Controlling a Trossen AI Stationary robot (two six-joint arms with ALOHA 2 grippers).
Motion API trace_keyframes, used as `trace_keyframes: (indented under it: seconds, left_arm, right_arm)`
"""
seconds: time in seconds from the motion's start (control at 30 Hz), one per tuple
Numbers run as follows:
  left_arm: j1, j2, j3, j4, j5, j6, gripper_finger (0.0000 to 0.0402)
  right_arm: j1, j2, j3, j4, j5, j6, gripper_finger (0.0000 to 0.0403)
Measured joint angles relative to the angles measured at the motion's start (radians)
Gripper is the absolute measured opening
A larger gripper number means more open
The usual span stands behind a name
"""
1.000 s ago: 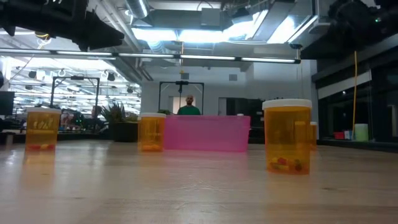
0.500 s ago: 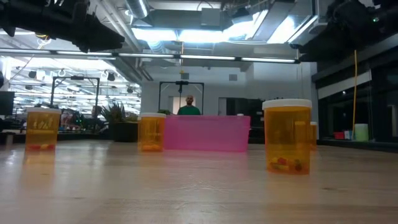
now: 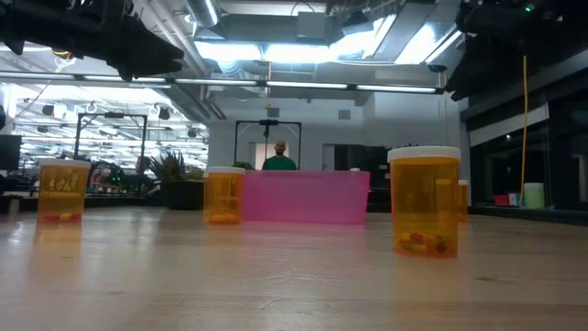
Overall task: Pick and place pill bottles into a basket
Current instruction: Put the orange pill bottle into the red bin
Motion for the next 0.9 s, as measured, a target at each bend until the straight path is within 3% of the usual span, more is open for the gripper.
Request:
trace_keyframes:
  seconds: [0.23,0.53,0.9]
  left_arm:
    - [0.0,0.0,0.0,-0.002,0.021,-0.003,0.0251]
    - [0.0,0.0,0.0,-0.037,0.02,-0.009,0.0251]
    - [0.0,0.0,0.0,-0.037,0.019,-0.009,0.0251]
  right_arm:
    - [0.0,0.162,0.118,-0.113,-0.067,0.119,0.0246]
    - [0.0,0.258,0.124,-0.216,-0.095,0.233,0.0246]
    - [0.0,0.266,-0.026,-0.176,-0.013,0.345,0.0245]
